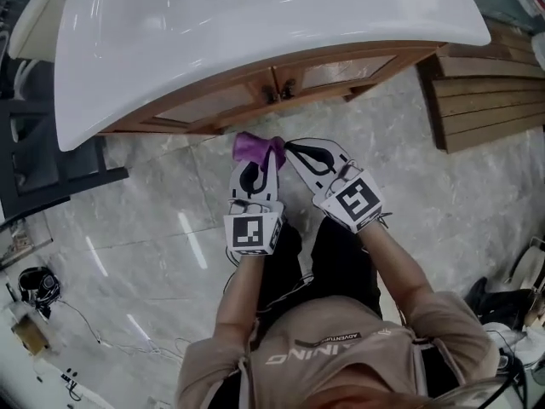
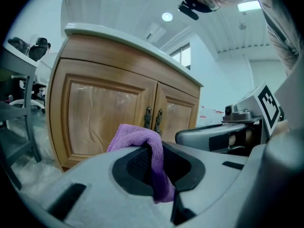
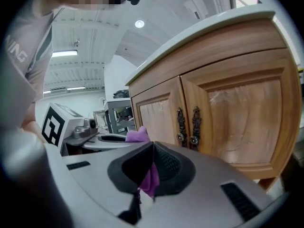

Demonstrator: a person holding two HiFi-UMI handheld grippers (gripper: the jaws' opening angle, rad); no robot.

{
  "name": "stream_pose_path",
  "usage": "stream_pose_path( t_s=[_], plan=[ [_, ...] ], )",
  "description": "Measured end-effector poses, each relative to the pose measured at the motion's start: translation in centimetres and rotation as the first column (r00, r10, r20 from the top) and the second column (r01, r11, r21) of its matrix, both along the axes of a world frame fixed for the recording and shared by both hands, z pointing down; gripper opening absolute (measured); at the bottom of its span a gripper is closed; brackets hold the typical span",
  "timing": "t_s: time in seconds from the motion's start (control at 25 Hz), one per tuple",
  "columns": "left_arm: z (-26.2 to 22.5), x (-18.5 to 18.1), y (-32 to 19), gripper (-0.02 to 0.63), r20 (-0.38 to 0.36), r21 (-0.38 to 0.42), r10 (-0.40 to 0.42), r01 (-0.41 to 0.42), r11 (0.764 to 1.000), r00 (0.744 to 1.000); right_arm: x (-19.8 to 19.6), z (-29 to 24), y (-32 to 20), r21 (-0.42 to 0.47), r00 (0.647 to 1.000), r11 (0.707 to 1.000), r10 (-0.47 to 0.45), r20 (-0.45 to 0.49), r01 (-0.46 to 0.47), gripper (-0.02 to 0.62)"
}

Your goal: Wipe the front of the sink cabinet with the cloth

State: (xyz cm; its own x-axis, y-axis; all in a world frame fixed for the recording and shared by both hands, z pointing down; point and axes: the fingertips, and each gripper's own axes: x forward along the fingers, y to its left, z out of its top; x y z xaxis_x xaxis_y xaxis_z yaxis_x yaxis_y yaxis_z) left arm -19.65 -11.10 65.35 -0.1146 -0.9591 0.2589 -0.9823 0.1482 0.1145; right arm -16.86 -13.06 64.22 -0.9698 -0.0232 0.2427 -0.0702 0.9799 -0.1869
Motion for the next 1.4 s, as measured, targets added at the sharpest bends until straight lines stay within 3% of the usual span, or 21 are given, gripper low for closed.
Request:
stream_pose_path(
  t_s=[0.24,0.32,0.68,0.84,1.0,1.12,1.4],
  plan=[
    [-6.5,0.8,1.7,0.037,0.001,-0.068,-0.018,0.018,0.997,1.0,0.6,-5.8,2.0,-0.022,0.999,1.0,-0.006,-0.042,0.005,0.012],
    [-9.3,1.2,2.0,0.037,0.004,-0.077,-0.015,0.015,0.997,1.0,1.2,-8.3,2.7,-0.068,0.999,0.997,-0.029,-0.045,0.025,0.012],
    [-22.7,2.3,3.8,0.037,-0.021,-0.089,-0.065,0.063,0.994,0.998,4.1,-21.4,3.5,-0.066,0.99,0.996,-0.064,-0.129,0.056,0.012],
    [-29.1,3.1,5.4,0.037,-0.037,-0.054,-0.078,0.076,0.996,0.996,5.5,-28.1,5.1,-0.093,0.992,0.993,-0.077,-0.103,0.068,0.012],
    [-35.6,2.1,5.8,0.037,-0.017,-0.004,-0.095,0.095,0.995,0.995,5.6,-33.7,5.5,-0.054,0.993,0.996,-0.079,-0.088,0.074,0.012],
    [-39.9,0.8,6.1,0.037,-0.047,0.019,-0.109,0.11,0.994,0.993,5.6,-37.7,5.8,-0.035,0.994,0.997,-0.07,-0.087,0.067,0.012],
    [-46.7,0.8,8.0,0.037,-0.072,-0.004,-0.091,0.091,0.996,0.993,6.2,-45.1,7.4,0.054,0.996,0.997,-0.053,-0.075,0.057,0.012]
  ],
)
